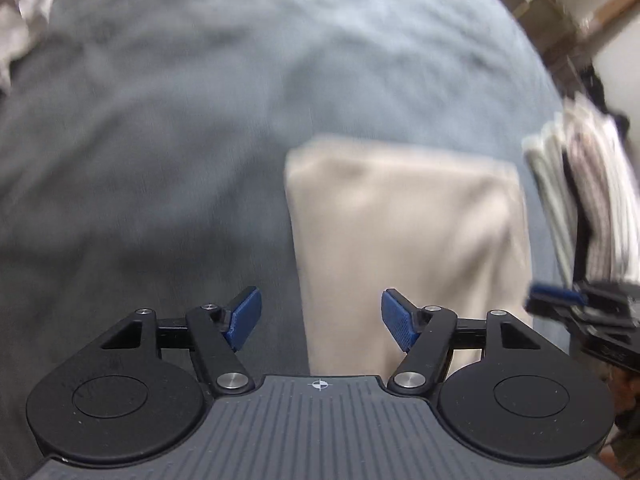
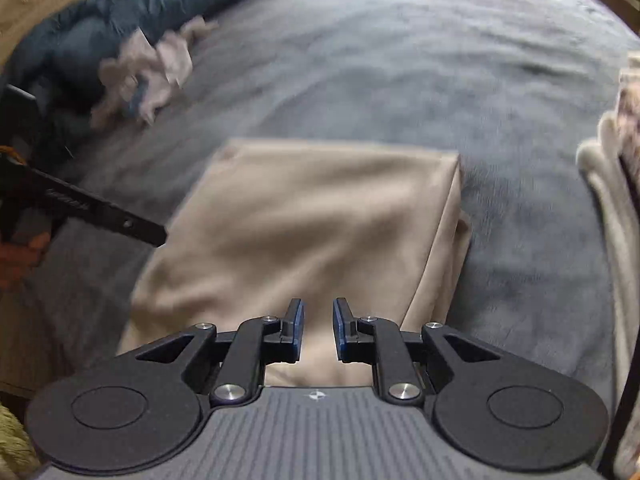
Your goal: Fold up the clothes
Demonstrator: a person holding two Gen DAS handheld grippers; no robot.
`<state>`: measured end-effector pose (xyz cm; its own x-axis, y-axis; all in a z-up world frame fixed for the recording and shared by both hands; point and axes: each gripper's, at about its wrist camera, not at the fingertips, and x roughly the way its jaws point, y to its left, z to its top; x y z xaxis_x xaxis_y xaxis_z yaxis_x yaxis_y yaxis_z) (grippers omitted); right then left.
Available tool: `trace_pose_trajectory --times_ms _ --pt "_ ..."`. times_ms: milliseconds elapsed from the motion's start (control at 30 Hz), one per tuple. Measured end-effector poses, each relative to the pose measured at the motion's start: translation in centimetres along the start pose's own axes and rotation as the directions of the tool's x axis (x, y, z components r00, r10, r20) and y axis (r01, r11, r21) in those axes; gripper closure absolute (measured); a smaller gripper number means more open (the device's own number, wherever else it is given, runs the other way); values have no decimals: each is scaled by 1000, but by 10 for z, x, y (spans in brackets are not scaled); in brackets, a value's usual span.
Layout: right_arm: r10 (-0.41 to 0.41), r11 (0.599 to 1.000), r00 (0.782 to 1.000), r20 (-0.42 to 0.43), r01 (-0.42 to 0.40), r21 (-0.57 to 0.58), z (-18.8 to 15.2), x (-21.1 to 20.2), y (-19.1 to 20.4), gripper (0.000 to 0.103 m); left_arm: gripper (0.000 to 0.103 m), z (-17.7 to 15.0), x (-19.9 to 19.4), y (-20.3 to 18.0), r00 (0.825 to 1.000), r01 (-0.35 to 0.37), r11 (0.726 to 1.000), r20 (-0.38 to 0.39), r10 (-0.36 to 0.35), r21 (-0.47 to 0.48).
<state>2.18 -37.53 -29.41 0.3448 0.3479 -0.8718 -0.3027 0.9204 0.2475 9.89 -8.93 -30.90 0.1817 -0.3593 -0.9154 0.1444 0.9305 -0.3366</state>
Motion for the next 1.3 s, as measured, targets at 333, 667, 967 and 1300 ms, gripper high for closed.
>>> trace_pose_trajectory --times_ms 333,667,967,1300 --pt "-128 990 988 86 121 77 -32 -5 23 84 36 -24 7 -8 999 -35 999 3 35 -35" --pt "-65 992 998 6 64 112 -90 19 39 83 31 -76 26 -26 998 -20 997 -63 25 78" --pt "-3 904 984 176 -72 421 -71 -35 -28 47 33 -61 -15 -13 999 42 999 -7 -42 17" --pt "-12 733 964 265 -172 658 -59 17 -80 36 32 -36 17 27 982 186 931 65 -175 -315"
